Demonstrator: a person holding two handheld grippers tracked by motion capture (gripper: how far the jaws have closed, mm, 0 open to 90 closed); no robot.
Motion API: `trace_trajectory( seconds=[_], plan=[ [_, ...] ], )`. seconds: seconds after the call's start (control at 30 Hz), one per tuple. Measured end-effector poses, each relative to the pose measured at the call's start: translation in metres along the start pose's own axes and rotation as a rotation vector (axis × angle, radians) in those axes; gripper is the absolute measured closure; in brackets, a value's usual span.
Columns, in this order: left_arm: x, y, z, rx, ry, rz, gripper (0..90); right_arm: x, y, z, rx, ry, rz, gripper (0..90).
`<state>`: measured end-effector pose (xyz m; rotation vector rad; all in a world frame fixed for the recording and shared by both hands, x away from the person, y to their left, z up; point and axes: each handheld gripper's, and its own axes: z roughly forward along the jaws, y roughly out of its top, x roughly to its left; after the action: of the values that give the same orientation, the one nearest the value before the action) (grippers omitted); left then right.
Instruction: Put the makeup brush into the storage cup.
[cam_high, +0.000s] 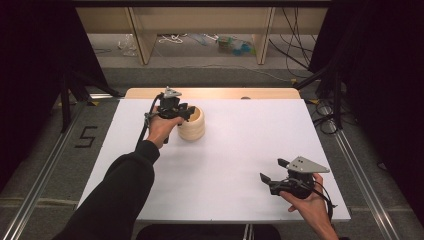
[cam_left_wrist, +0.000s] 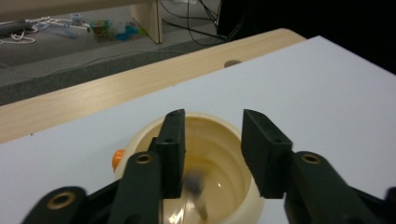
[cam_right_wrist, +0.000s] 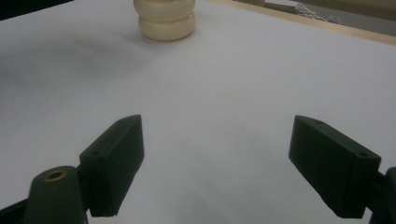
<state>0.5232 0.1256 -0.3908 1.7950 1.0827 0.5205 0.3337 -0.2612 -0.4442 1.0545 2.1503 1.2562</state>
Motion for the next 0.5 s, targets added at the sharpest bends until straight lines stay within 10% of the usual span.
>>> trace_trajectory(
  seconds=[0.13, 0.5],
  plan=[
    [0.004, 0.003, -0.008, 0.008, 0.036, -0.014, 37.2, 0.0, 0.0, 0.002, -0.009, 0.0, -0.007, 19.0],
    [0.009, 0.0, -0.023, 0.017, 0.016, -0.019, 29.3, 0.0, 0.0, 0.001, -0.006, 0.002, -0.009, 19.0]
  ],
)
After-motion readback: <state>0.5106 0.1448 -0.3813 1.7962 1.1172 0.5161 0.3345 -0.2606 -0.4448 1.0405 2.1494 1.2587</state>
